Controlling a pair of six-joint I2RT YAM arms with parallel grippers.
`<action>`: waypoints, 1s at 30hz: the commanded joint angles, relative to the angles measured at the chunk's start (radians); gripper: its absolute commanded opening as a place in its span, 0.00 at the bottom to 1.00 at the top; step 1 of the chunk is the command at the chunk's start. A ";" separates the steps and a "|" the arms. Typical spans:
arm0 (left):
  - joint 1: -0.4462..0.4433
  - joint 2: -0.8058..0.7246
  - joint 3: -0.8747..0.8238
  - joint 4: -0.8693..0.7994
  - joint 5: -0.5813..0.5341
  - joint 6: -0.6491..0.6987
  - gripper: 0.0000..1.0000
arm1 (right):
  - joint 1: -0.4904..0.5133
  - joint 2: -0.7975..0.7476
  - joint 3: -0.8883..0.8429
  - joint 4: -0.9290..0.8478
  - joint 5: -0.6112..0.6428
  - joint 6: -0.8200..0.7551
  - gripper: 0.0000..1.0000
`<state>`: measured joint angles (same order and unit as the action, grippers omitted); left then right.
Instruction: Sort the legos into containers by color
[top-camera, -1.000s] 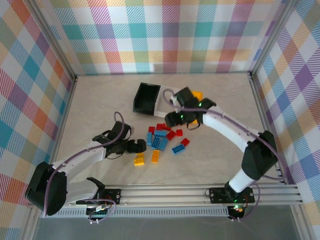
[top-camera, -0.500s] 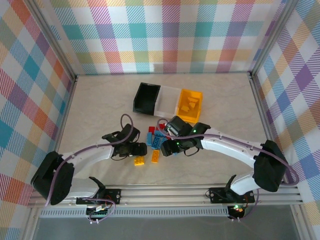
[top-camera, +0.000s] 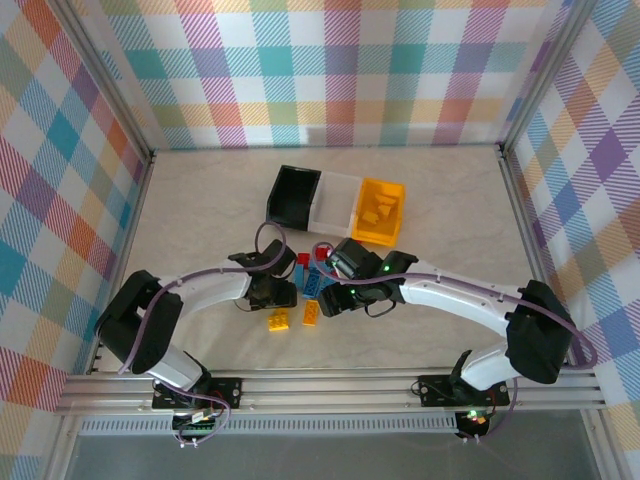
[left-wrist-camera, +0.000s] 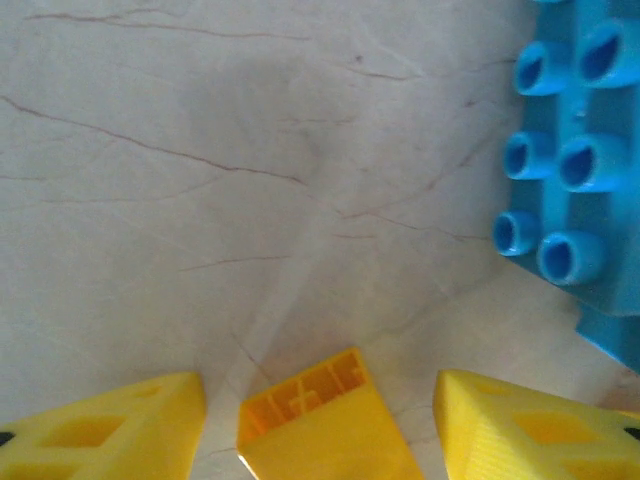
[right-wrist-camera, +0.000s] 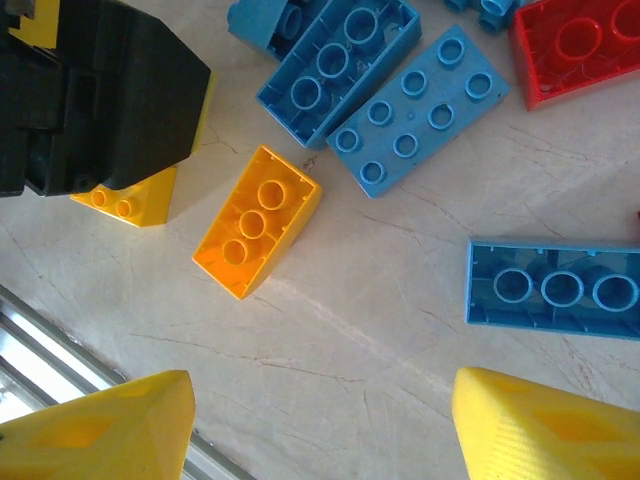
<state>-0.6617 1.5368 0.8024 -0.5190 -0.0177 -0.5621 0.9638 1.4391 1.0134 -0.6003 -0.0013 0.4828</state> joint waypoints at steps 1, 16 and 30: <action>-0.021 0.049 0.008 -0.023 0.018 -0.016 0.58 | 0.005 0.004 -0.014 0.016 0.009 -0.009 0.69; -0.027 0.077 0.053 -0.042 0.009 -0.001 0.32 | 0.005 0.001 -0.033 0.033 0.022 -0.008 0.69; -0.027 0.066 0.094 -0.089 -0.024 0.028 0.55 | 0.006 -0.004 -0.032 0.037 0.022 -0.004 0.69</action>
<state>-0.6735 1.5902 0.8803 -0.5976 -0.0452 -0.5434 0.9638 1.4387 0.9924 -0.5751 0.0151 0.4828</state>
